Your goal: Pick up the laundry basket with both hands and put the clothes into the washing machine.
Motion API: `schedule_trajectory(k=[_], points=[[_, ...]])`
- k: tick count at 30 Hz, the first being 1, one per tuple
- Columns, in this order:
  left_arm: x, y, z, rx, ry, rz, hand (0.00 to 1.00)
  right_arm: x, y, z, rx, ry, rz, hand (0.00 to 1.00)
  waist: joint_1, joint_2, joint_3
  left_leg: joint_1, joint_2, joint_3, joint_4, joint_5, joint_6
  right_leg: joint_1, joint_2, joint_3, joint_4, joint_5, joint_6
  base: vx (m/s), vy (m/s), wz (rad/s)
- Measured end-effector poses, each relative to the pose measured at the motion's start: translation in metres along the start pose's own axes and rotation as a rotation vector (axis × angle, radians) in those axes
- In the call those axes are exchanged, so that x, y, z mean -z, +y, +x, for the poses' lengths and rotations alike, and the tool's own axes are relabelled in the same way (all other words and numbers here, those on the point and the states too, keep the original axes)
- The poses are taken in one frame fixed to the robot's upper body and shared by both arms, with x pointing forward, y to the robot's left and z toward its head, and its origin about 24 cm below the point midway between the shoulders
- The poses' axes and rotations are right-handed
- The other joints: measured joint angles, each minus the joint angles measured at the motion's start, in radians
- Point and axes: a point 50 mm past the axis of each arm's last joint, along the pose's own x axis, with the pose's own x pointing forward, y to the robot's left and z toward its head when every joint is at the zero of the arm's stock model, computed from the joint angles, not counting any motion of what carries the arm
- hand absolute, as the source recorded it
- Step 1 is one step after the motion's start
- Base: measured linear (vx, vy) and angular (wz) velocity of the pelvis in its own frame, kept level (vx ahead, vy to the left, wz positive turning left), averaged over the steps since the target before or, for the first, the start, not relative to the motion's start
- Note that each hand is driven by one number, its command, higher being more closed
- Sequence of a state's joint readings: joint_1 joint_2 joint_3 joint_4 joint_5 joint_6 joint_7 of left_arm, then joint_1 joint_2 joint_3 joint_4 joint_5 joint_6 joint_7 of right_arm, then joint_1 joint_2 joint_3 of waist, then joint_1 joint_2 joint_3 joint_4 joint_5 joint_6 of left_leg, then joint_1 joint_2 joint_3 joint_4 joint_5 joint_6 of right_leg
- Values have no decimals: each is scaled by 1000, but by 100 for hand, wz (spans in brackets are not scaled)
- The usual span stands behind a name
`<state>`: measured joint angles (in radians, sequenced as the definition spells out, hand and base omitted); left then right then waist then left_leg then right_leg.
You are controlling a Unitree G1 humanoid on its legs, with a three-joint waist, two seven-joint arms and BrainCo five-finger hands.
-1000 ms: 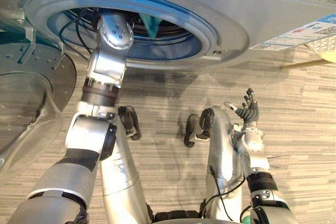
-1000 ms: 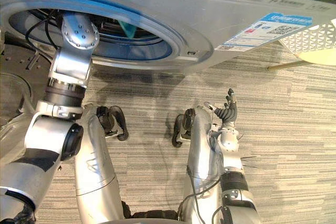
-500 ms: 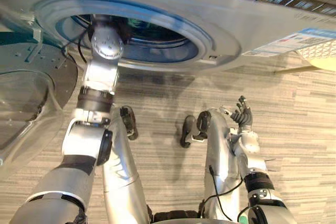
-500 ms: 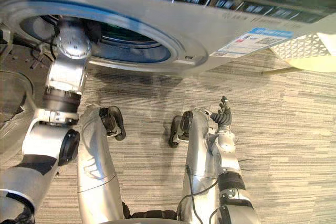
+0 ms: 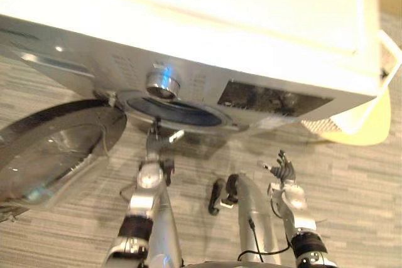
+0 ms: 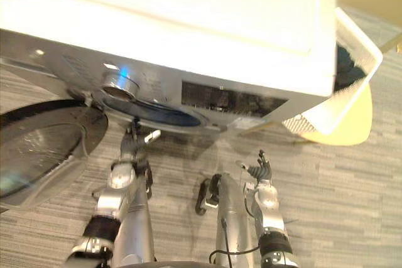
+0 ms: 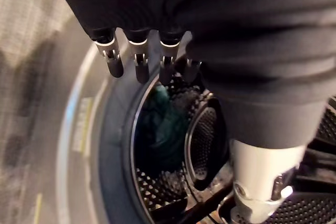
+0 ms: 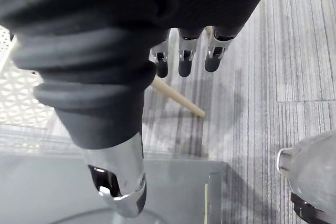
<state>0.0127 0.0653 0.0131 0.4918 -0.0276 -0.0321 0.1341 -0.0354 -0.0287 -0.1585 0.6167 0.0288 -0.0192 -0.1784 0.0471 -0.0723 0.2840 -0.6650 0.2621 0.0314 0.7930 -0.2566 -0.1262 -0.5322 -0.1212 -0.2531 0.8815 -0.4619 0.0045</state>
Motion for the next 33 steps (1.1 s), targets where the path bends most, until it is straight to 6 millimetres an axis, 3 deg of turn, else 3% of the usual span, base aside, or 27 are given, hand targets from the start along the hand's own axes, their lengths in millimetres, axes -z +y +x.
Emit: schedule_trajectory(k=[2, 4, 9, 14, 22, 24, 25, 26, 27, 28, 30, 31, 32, 33], points=[[42, 6, -11, -14, 170, 2, 0, 25, -1, -6, -4, 95, -12, 0, 2, 17, -33, 141, -2, 51, -141, 40, 7, 126, 13, 8, -158, 65, 18, 151, 108, -22], [70, 15, -20, -36, 291, 21, 0, 45, -4, -13, 5, 170, -16, 0, 0, 31, -80, 258, -10, 99, -274, 80, 13, 227, 22, 14, -309, 127, 34, 152, 109, -28], [105, 25, -35, -38, 457, 94, 0, 79, -26, -22, 68, 324, -30, 0, -9, 73, -179, 472, -66, 181, -585, 195, 24, 395, 34, 56, -629, 275, 59, 126, 86, -26], [112, 38, -39, -42, 499, 147, 0, 95, -48, -27, 123, 403, -16, 0, -32, 81, -188, 618, -109, 224, -752, 250, 27, 516, 35, 80, -776, 346, 74, 102, 68, -20], [115, 42, -40, -5, 514, 211, 0, 100, -56, -29, 145, 431, -11, 0, -36, 75, -192, 695, -115, 354, -785, 250, 28, 517, 51, 233, -856, 428, 75, -16, 34, -57], [113, 38, -39, 18, 505, 235, 0, 92, -52, -23, 131, 406, -15, 0, -36, 79, -187, 693, -105, 416, -770, 241, 30, 469, 63, 293, -857, 468, 77, -109, 13, -129], [111, 37, -37, 25, 498, 233, 0, 82, -45, -15, 108, 374, -27, 0, -33, 86, -183, 677, -85, 472, -737, 209, 41, 420, 89, 275, -869, 533, 70, -153, -14, -206], [111, 37, -37, 31, 498, 231, 0, 69, -33, -8, 72, 329, -37, 0, -28, 102, -178, 658, -39, 562, -710, 183, 67, 404, 105, 170, -942, 612, 9, -153, -66, -218], [111, 36, -37, 35, 496, 233, 0, 62, -28, -4, 58, 305, -38, 0, -31, 102, -165, 663, -31, 614, -701, 179, 64, 392, 93, 16, -896, 561, -42, -190, -117, -270], [107, 31, -33, 60, 474, 261, 0, 58, -30, -1, 62, 290, -47, 0, -29, 95, -166, 673, 7, 747, -625, 147, 47, 378, 20, -378, -734, 375, -123, -150, -176, -218], [106, 31, -32, 67, 469, 274, 0, 50, -31, 4, 65, 267, -60, 0, -25, 107, -158, 686, 71, 823, -524, 87, 32, 369, -10, -455, -659, 334, -122, -81, -139, -196], [108, 32, -34, 66, 473, 276, 0, 47, -29, 5, 62, 255, -77, 0, -24, 114, -153, 707, 113, 882, -441, 37, -3, 368, -13, -453, -609, 316, -95, 14, -152, -226], [110, 32, -37, 62, 480, 274, 0, 49, -35, 3, 64, 255, -117, 0, -31, 149, -133, 738, 219, 914, -269, -18, -26, 367, 55, -368, -590, 287, -73, 26, -219, -217], [111, 32, -39, 62, 484, 271, 0, 53, -40, 1, 72, 267, -129, 0, -25, 176, -135, 738, 273, 883, -187, -28, -1, 371, 91, -337, -590, 278, -81, 49, -225, -221]])
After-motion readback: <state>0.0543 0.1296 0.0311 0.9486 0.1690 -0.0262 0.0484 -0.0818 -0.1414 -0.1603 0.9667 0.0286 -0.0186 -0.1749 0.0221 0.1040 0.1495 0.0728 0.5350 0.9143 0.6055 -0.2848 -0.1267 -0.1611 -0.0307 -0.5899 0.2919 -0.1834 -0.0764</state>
